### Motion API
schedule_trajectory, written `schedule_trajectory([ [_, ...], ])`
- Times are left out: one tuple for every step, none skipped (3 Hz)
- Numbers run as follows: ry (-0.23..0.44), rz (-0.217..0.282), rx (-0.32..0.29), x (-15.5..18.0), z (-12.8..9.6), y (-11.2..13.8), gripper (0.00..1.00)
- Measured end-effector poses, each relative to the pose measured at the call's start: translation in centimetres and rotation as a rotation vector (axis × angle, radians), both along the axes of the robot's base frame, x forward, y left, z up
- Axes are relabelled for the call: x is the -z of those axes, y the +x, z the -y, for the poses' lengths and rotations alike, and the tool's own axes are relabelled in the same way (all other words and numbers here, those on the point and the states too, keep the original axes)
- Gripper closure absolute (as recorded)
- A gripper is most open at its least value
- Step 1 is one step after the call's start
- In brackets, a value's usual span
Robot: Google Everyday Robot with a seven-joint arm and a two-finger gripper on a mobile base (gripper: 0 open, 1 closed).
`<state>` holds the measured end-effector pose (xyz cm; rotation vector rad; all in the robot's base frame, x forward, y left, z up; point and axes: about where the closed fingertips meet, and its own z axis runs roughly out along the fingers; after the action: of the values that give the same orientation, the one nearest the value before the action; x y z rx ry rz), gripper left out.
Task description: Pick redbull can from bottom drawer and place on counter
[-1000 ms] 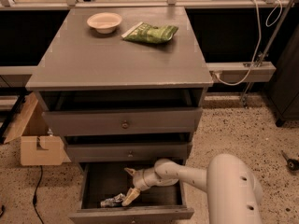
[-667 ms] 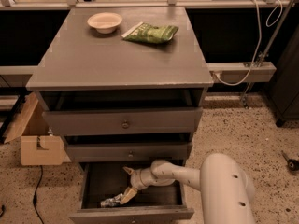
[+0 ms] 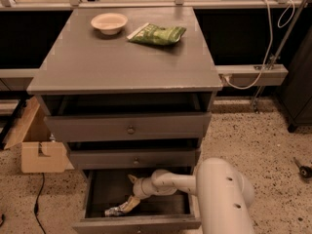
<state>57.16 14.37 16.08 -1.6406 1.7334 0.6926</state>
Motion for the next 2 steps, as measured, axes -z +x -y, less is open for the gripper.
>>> schedule_trajectory([
  [-0.039,0.019,-0.021,1.0,-1.0,-0.9,0.0],
  [-0.052,0.032,-0.052,0.8,-1.9,-2.2,0.0],
])
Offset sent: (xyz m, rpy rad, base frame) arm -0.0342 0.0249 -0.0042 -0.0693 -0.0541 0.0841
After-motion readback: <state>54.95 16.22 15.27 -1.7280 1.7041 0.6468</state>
